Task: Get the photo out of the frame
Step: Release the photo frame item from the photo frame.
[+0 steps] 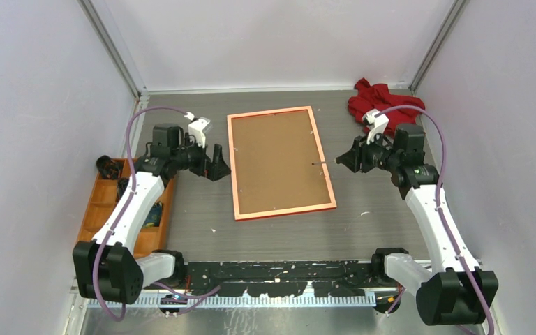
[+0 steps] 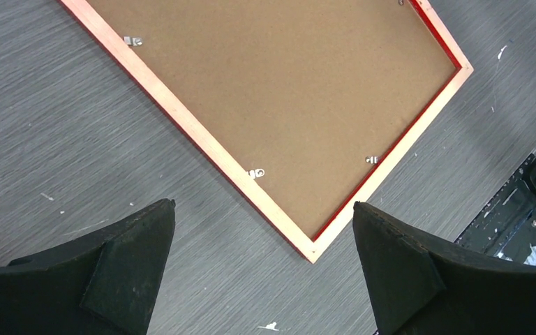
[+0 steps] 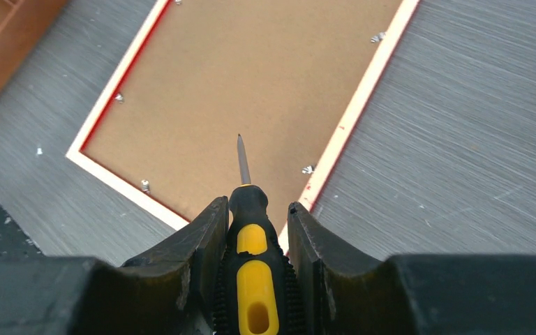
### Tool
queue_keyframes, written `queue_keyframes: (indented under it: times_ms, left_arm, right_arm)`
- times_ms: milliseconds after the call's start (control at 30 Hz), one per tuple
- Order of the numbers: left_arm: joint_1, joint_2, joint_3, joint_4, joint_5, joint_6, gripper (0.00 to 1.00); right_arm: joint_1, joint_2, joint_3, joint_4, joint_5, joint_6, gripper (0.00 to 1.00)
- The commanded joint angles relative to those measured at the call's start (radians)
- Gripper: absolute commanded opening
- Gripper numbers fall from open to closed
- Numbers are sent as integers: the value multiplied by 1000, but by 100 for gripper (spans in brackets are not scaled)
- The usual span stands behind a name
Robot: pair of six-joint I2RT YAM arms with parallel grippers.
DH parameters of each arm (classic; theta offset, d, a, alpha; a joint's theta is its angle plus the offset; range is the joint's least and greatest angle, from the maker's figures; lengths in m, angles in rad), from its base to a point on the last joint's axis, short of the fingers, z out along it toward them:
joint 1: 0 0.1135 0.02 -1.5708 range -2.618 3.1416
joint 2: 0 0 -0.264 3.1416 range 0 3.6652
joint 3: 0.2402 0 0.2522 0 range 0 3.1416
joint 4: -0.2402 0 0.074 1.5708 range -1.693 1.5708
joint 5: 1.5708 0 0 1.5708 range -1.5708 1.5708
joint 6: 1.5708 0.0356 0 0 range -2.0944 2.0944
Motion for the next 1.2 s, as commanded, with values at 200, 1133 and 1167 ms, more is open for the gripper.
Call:
queue_keyframes:
  times_ms: [200, 1133, 1167]
  left_arm:
    - [5, -1, -1, 53, -32, -39, 100]
    - [5, 464, -19, 697, -156, -300, 90]
    - [5, 473, -22, 713, -174, -317, 89]
  right_arm:
    - [2, -42, -40, 114, 226, 19, 1]
    - [365, 229, 233, 158, 424, 49, 1]
    - [373, 251, 246, 165, 459, 62, 1]
